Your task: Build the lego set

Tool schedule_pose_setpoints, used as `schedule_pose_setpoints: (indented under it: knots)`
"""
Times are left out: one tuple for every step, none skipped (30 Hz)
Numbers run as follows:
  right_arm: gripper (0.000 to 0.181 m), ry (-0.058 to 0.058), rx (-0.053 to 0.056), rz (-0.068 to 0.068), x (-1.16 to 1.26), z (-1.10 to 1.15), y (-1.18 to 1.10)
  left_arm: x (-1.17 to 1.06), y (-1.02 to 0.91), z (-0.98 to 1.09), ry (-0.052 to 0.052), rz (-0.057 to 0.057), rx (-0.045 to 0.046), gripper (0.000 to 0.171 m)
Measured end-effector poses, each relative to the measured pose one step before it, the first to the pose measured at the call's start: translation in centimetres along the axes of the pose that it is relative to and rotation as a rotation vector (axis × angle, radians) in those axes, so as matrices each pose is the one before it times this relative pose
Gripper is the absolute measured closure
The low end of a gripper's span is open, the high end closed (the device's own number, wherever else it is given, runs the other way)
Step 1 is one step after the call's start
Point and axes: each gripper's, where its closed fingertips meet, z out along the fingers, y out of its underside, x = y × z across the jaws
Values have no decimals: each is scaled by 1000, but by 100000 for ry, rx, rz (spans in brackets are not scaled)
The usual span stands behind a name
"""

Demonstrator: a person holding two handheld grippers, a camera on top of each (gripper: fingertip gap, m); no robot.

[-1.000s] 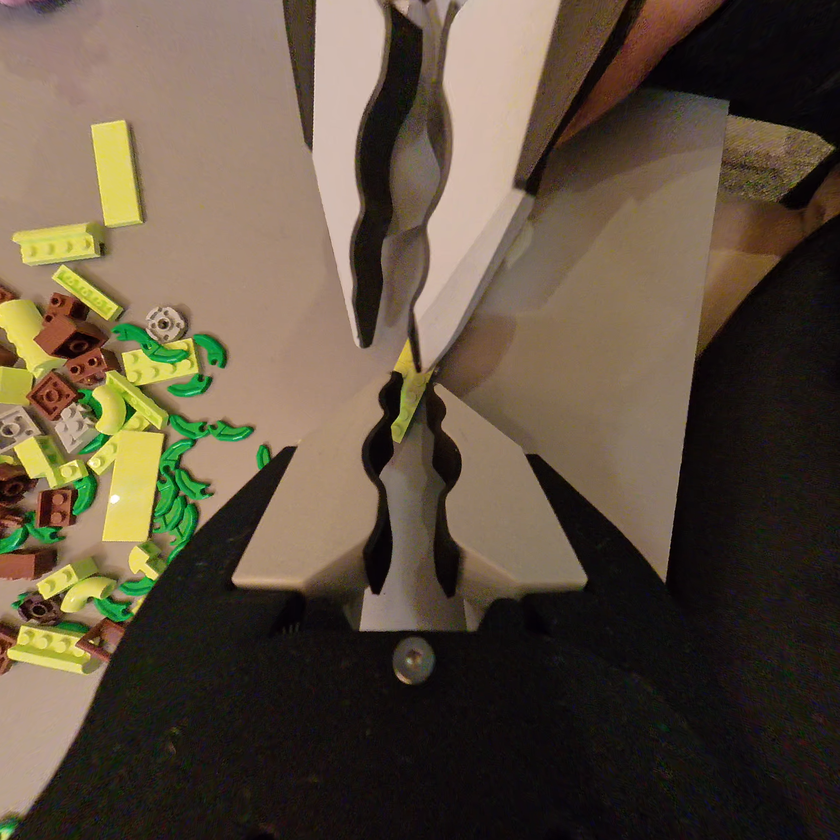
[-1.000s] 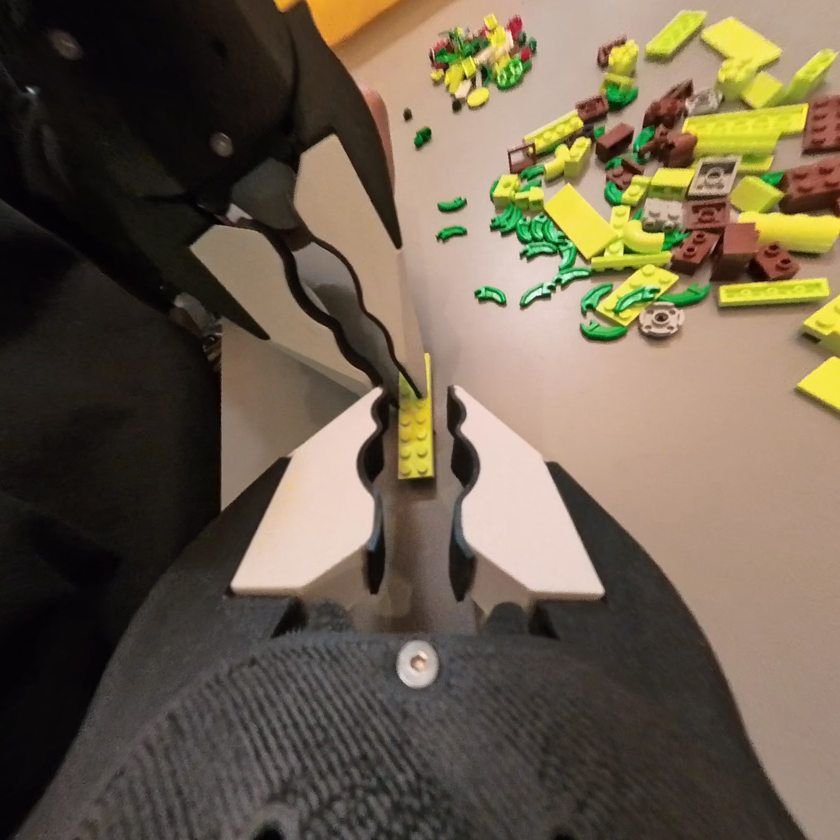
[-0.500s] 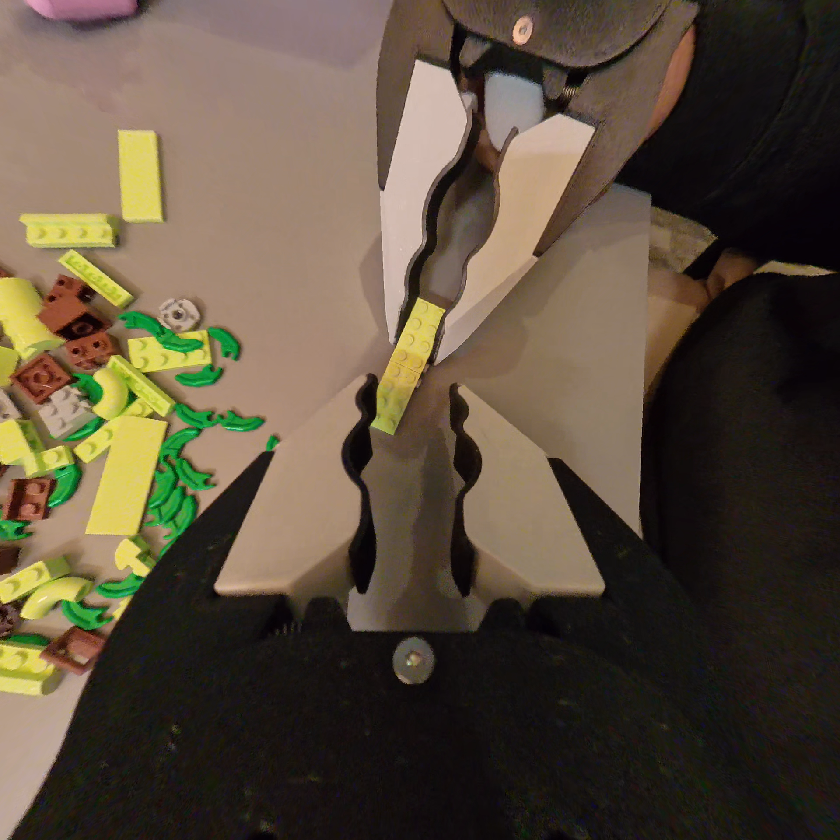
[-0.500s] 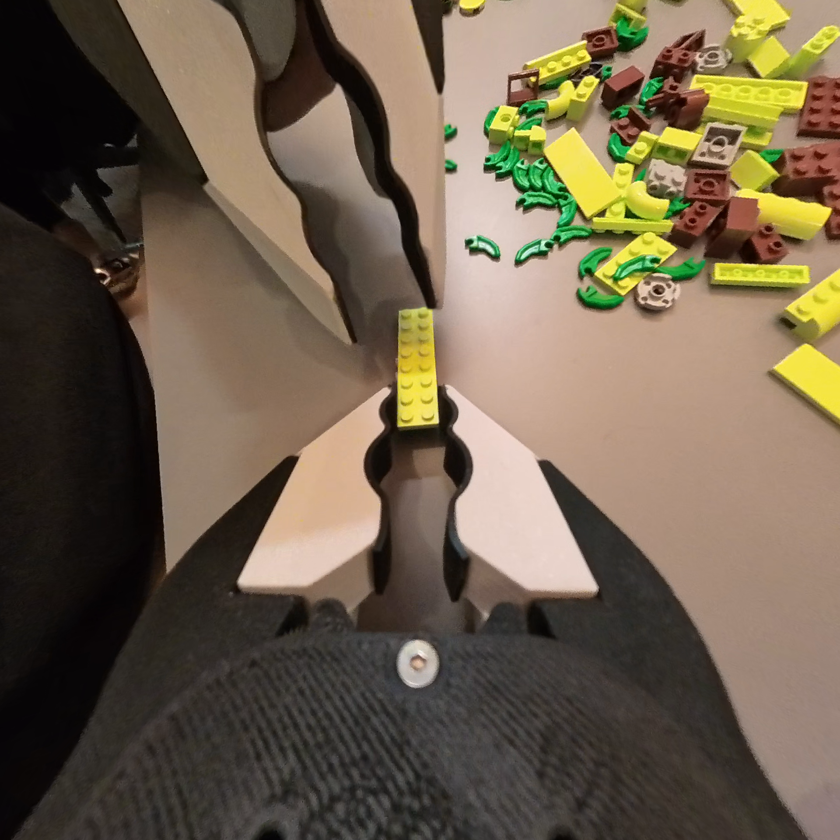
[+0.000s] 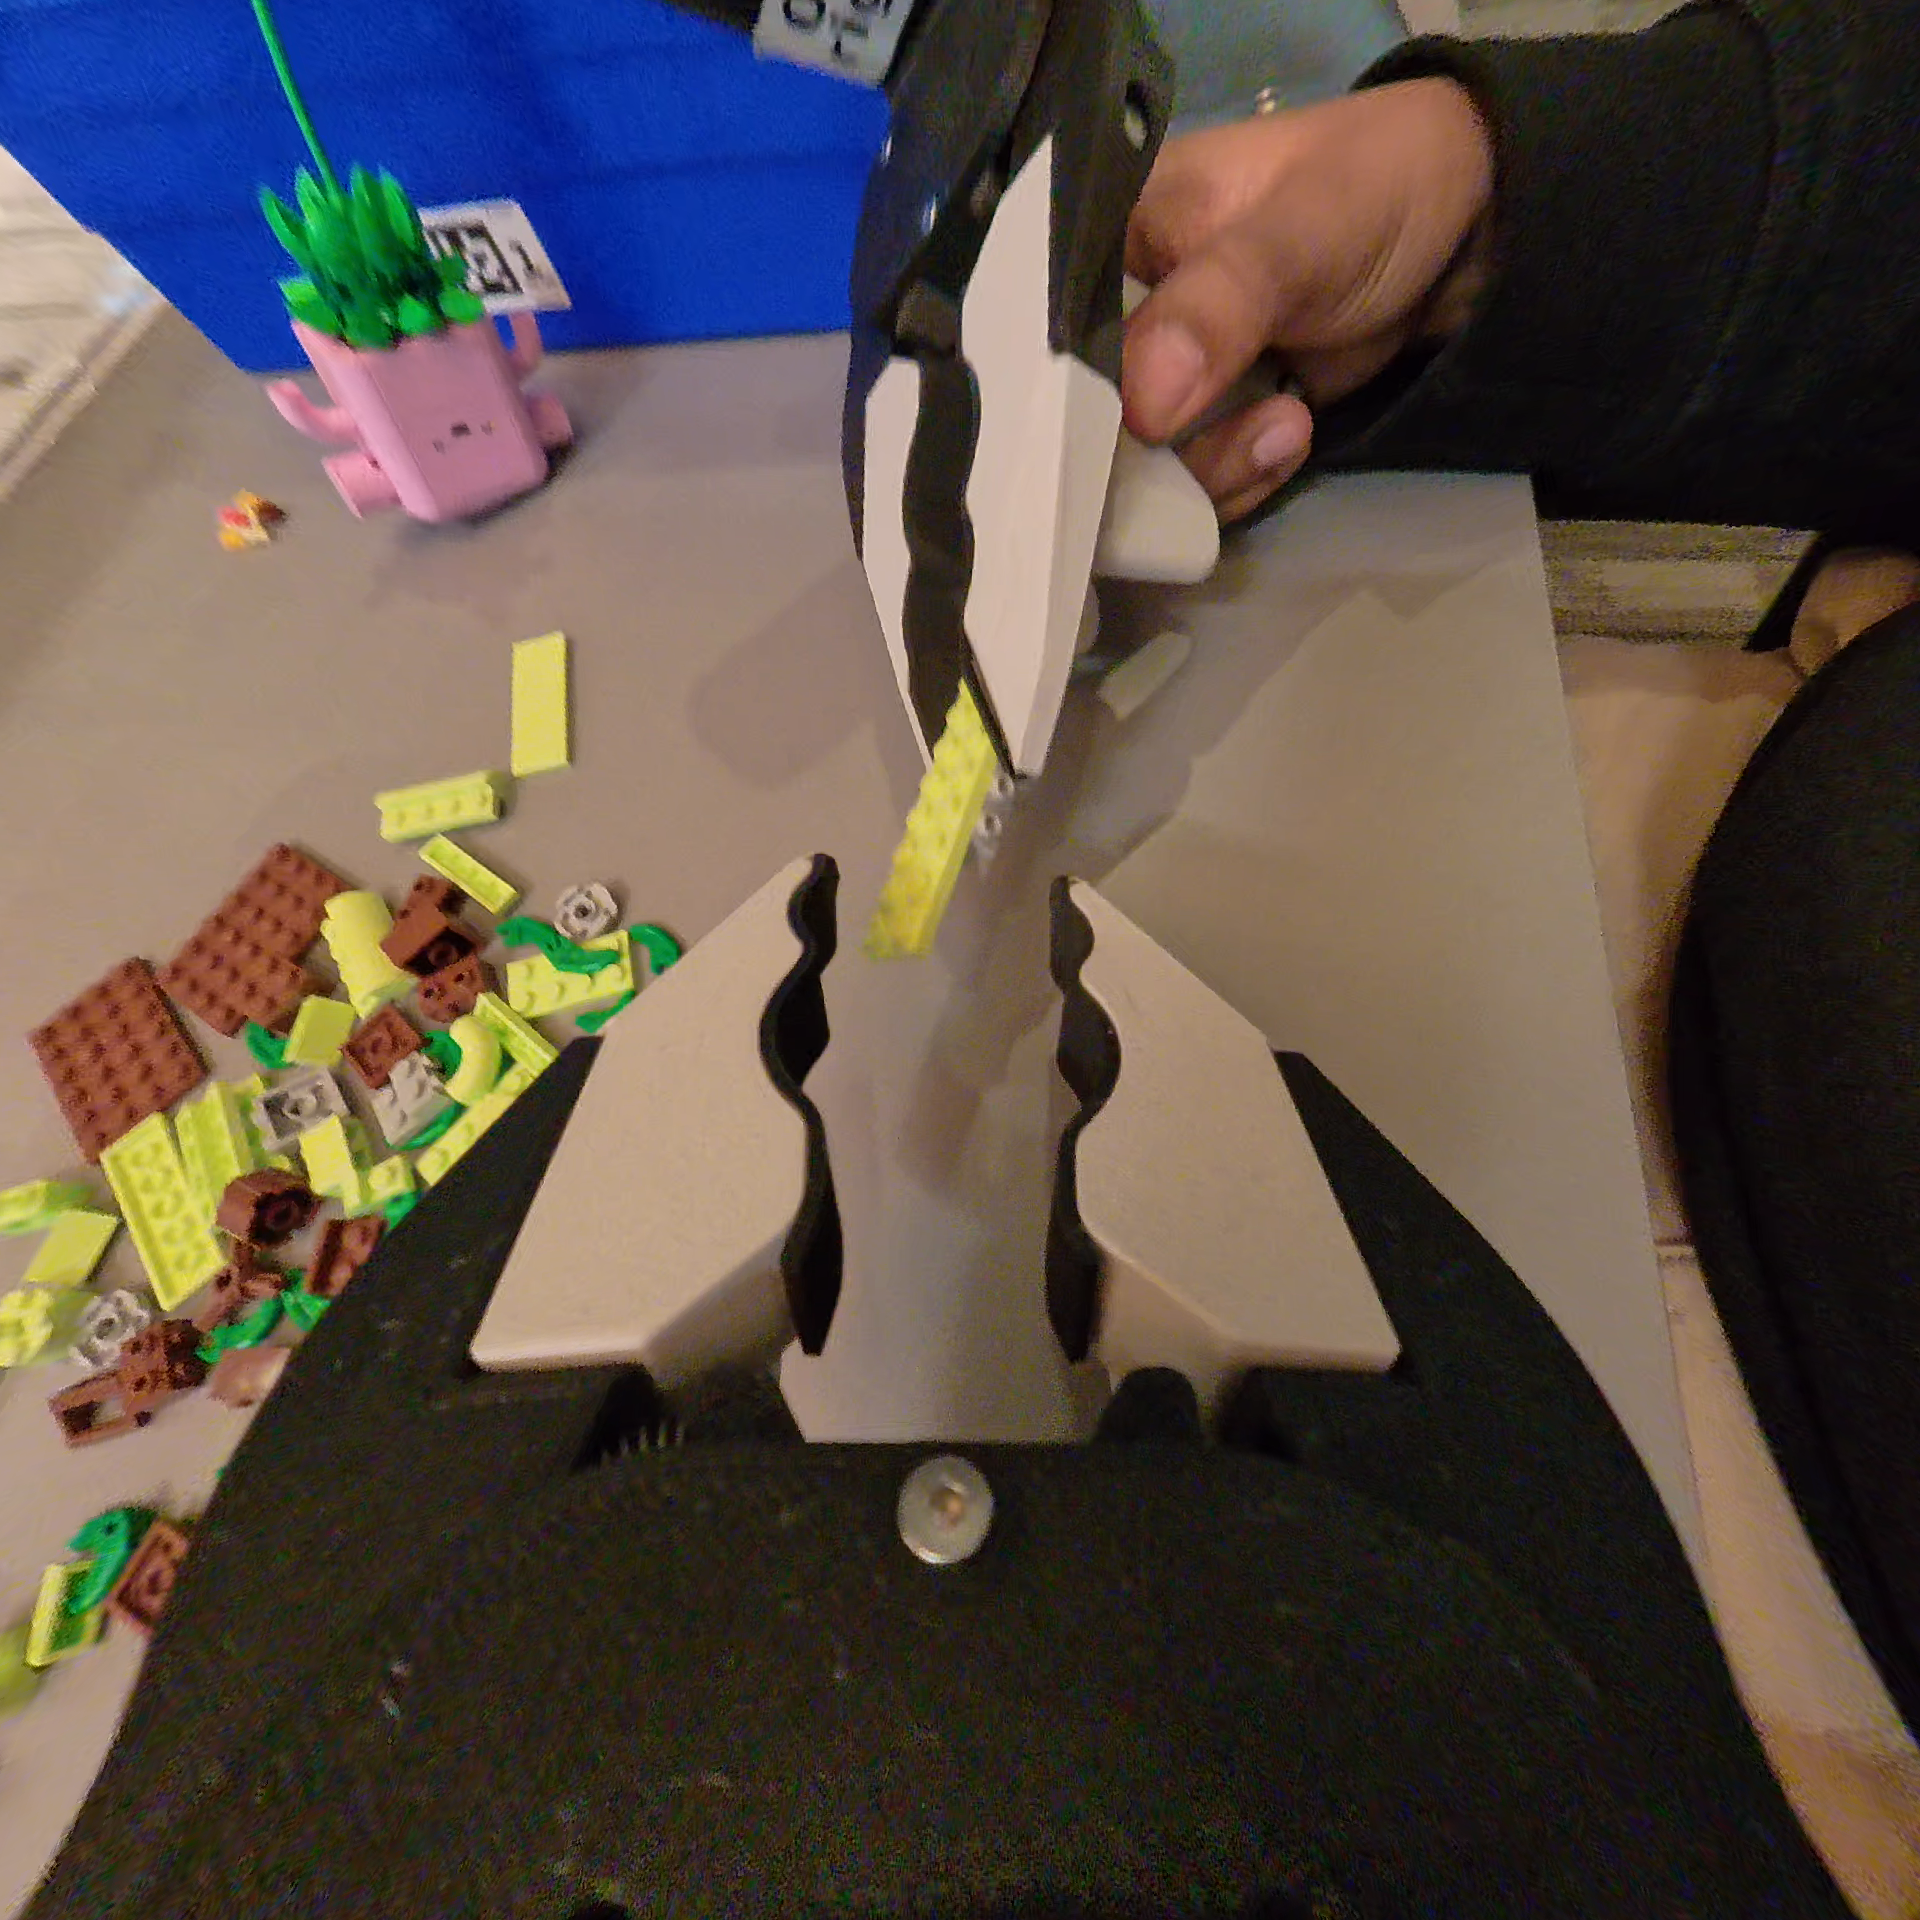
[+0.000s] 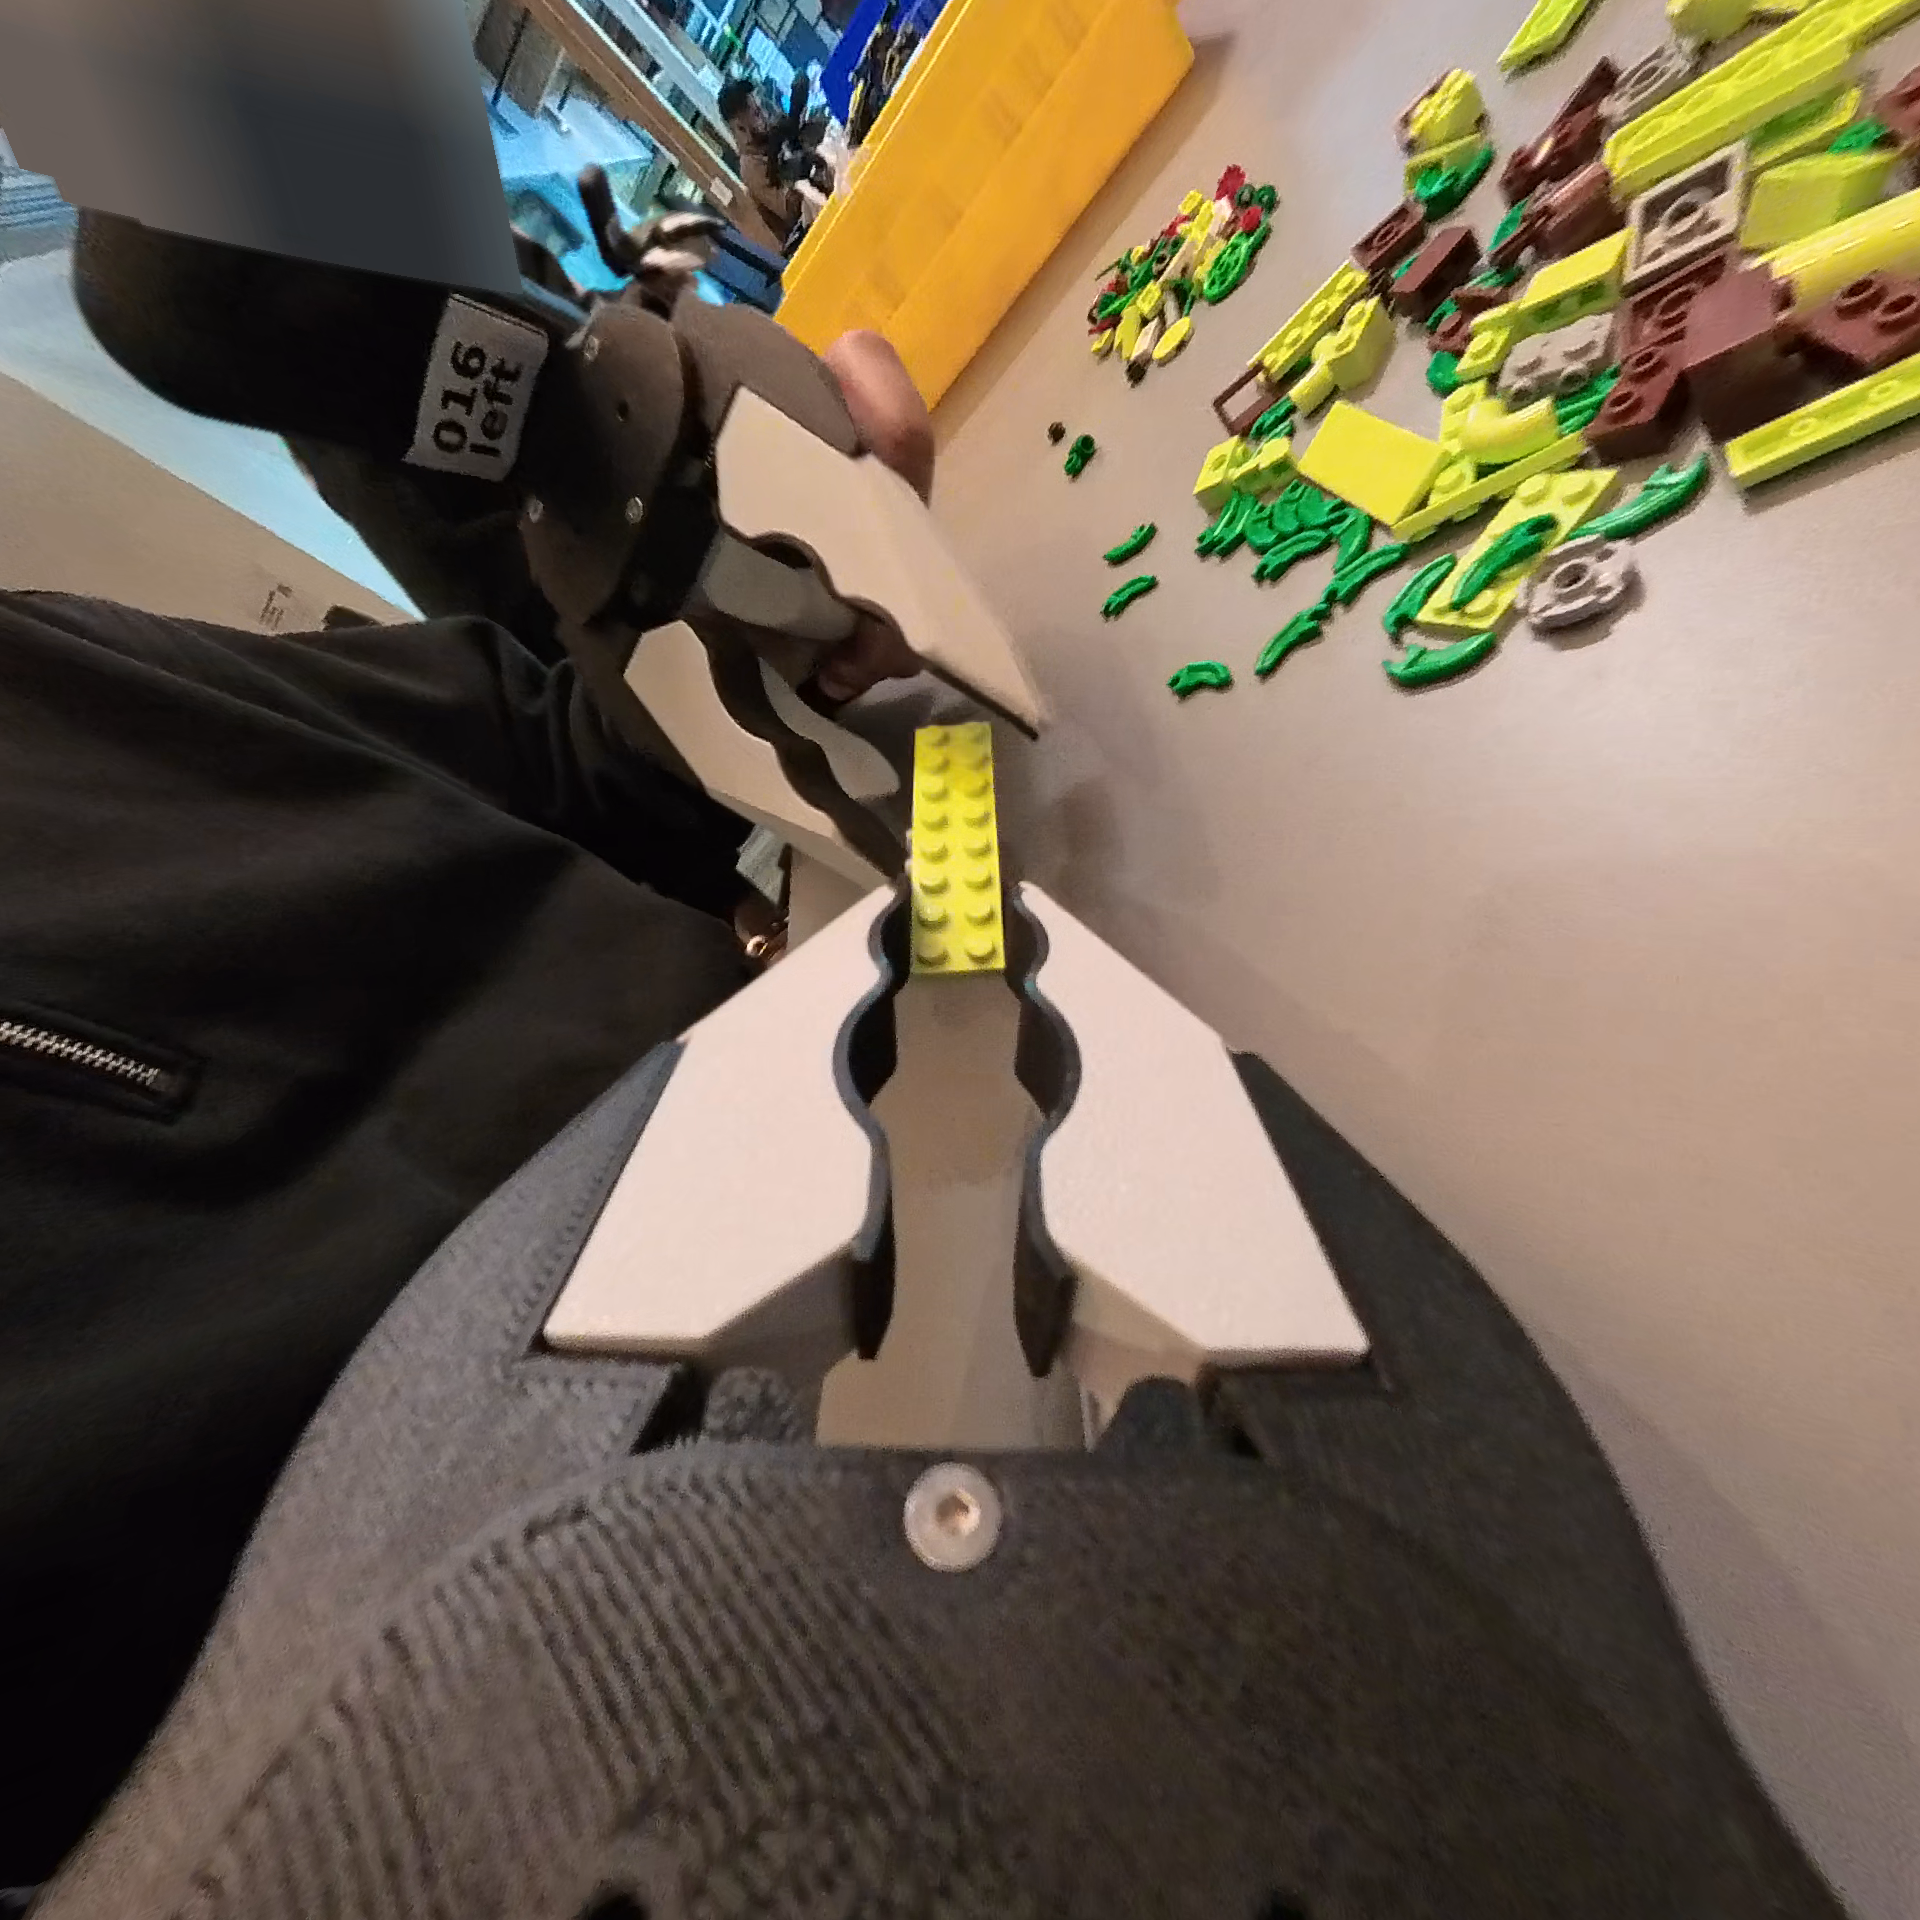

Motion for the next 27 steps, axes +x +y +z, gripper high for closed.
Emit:
schedule_pose_setpoints:
  knots:
    - [166,-1140,-1626,859,-169,259,284,-31,-255,-22,-1554,1930,1278,133]
    - [166,-1205,-1474,454,-213,263,245,-20,-151,1,-1589,2210,729,133]
    - [166,-1055,-911,166,-209,242,153,126,-42,25,-559,2291,188,135]
    - [166,-887,-228,309,-150,166,51,287,67,51,569,2008,-427,136]
    - [166,-1320,398,638,-194,106,-46,200,125,78,297,1589,-836,138]
    - [166,-2057,831,933,-258,36,-99,225,124,65,532,1559,-745,140]
    - [166,-2004,993,1075,-218,-3,-128,159,50,36,179,1317,-320,141]
    - [166,-1485,912,1067,-138,-50,-118,-9,-42,-5,-769,1011,202,147]
    - [166,-1267,933,933,-95,-81,-121,-82,-135,-73,-1126,910,715,154]
    - [166,-1584,1047,696,-164,-98,-150,-23,-230,-99,-696,834,1249,155]
    - [167,-1629,1104,490,-188,-88,-139,12,-235,-94,-221,220,1106,156]
    - [167,-1454,1040,105,-180,-92,-145,84,-193,-84,580,-255,845,157]
    - [166,-1309,942,-553,-207,-93,-129,69,-154,-67,787,-710,837,158]
    - [161,-1375,1470,-1298,-267,-123,-215,40,-87,-79,960,-1152,742,160]
    - [151,-2235,2539,-2227,-417,-156,-380,-48,-73,-46,949,-2256,833,160]
    - [144,-2707,3581,-2791,-509,-204,-535,54,16,-52,2247,-2820,492,160]
    - [140,-2345,3801,-2815,-455,-227,-563,117,-64,-72,2756,-3141,1138,160]
    - [133,-1377,3225,-3358,-358,-206,-474,111,-218,-145,2638,-2989,2120,160]
    - [129,220,2042,-3675,-208,-132,-348,118,-320,-179,2384,-2889,2541,160]
    - [129,549,577,-4473,-266,-19,-167,142,-371,-189,2455,-2695,2490,160]
    - [130,773,-679,-5558,-324,78,-2,143,-404,-202,2246,-2439,2429,160]
    - [133,1284,-1400,-6373,-323,174,111,117,-409,-184,1915,-2136,2331,160]
    - [137,1798,-1658,-6496,-250,213,145,122,-359,-161,1674,-1819,2063,160]
    - [140,2259,-1522,-6000,-161,222,141,105,-271,-114,1365,-1470,1609,160]
    - [143,1882,-1057,-5375,-148,207,96,92,-181,-85,1081,-1043,1164,160]
    - [145,1751,-574,-4415,-103,161,46,60,-69,-33,636,-534,488,161]
    - [148,1463,-254,-3285,-63,107,17,28,57,19,235,-55,-291,161]
